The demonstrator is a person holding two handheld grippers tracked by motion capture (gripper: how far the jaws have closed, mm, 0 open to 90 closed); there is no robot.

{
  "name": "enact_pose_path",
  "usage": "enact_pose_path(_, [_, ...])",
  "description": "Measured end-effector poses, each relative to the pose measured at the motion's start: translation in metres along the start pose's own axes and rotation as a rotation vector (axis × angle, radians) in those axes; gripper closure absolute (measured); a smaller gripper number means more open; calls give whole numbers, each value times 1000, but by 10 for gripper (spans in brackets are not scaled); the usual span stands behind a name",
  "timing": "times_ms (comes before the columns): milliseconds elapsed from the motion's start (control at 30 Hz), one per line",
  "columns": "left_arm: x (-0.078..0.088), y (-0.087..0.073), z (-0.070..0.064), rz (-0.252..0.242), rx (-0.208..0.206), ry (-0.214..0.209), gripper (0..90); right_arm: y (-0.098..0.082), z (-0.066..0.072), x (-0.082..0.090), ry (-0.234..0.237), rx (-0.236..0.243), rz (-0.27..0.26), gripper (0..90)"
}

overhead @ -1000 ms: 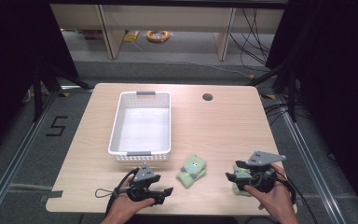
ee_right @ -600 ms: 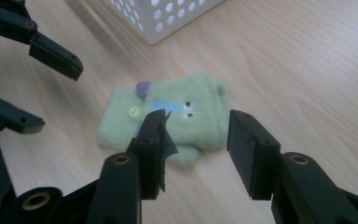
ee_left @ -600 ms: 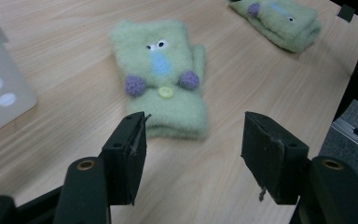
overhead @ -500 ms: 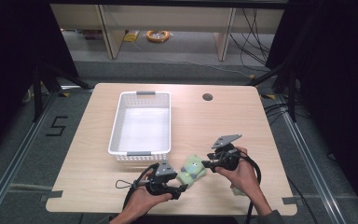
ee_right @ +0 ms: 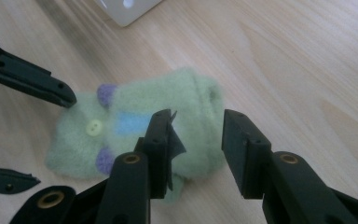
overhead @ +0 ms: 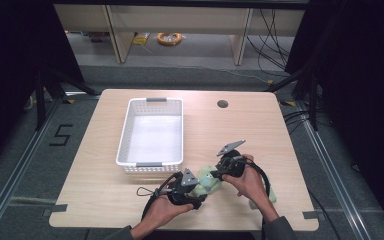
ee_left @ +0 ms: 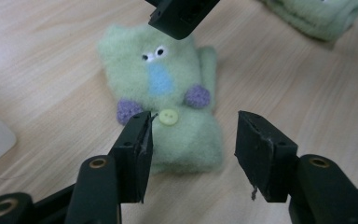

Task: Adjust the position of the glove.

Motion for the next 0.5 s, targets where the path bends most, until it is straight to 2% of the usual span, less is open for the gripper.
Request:
enact_pose_path(33, [-3,-2,2,18,-20,5,481,0,-1,-5,13,19,4,639])
enact_pose_path(67, [-3,-2,2,18,-20,5,506,0,-1,-5,13,19,4,639])
enact_pose_path(100, [-3,-2,4,16,-27,18,506,-1,0,-6,23,13,22,639])
enact_pose_path(133, [-4,-2,5,14,-21,28,520,-3,1,-6,12,-14,43,642])
enact_pose_path(167, [-4,-2,4,11,-21,23,547,-3,-2,-10,16,36,35,649])
enact_pose_path(200, [-4,-3,5,13,-29,28,561,-5,-1,-12,16,39,41,654])
enact_pose_path(267, [-4,-3,6,11,-38,31,591,-6,0,-14,16,28,45,656])
enact_pose_path(300, [-3,-2,7,10,-51,36,591,-8,2,-16,20,5,50,663])
enact_pose_path(333, [-3,-1,9,6,-62,31,629,-9,2,-15,22,-12,45,677])
enact_pose_path(367, [-4,-2,9,0,-45,29,662,-10,3,-14,30,-18,48,697])
enact_pose_path(400, [-3,-2,10,0,-53,28,696,-10,3,-14,40,-14,43,719])
enact_pose_path(433, [-3,-2,10,-2,-54,26,722,-11,4,-13,47,-31,47,745])
enact_pose_path(467, [-4,-2,10,-8,-40,27,772,-12,5,-13,52,-34,28,789])
enact_pose_path(500, [-3,-2,11,-11,-46,26,792,-12,5,-12,48,-30,32,803])
Point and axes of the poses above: each handheld gripper's, and its own axes: x roughly backward along the jaws, y roughly out of its top, z roughly to its left, the point moved 6 cm from there along -x, roughly forward along the jaws, and after that the axes turned 14 degrees about x, right-handed, at the moved point
